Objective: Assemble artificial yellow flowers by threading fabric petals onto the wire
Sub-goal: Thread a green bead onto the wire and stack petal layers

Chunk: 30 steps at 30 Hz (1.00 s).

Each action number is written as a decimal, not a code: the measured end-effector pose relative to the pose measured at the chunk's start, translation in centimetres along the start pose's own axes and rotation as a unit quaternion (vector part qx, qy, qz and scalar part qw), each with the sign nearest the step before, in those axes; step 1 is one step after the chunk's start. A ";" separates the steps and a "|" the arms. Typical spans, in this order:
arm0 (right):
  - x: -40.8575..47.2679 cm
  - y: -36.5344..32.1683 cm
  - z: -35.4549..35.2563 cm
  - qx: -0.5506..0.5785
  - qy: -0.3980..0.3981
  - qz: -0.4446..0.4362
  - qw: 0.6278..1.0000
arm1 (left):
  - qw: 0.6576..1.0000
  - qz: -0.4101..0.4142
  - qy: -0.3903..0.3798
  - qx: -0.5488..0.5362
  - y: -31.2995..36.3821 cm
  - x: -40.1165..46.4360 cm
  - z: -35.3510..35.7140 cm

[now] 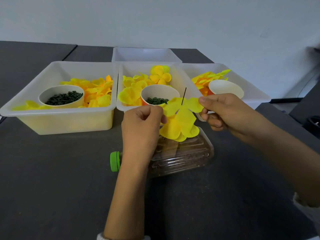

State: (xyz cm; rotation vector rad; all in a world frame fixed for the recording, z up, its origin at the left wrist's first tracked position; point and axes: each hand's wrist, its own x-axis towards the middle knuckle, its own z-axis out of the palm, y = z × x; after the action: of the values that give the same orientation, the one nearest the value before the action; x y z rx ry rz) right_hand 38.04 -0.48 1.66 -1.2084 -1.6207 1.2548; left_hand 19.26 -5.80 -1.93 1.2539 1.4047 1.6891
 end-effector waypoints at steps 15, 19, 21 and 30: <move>-1.6 1.1 1.3 -0.119 0.005 0.004 0.993 | 0.975 0.038 -0.011 0.217 -1.3 -0.7 -0.7; -1.6 1.9 1.6 -0.113 0.008 -0.006 0.994 | 0.973 0.036 -0.019 0.227 -1.2 -0.7 -0.8; -1.5 2.3 1.6 -0.128 0.011 -0.019 0.992 | 0.971 0.033 -0.018 0.235 -1.2 -0.7 -0.8; -1.3 1.1 0.4 -0.206 -0.081 0.010 0.975 | 0.982 0.058 -0.048 0.174 -1.2 -0.5 -1.7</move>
State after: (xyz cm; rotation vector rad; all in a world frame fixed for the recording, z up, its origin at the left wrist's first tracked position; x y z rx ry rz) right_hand 38.31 -1.73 0.49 -1.4005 -2.0657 1.0806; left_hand 17.75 -6.64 -3.24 1.6143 1.6451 1.4745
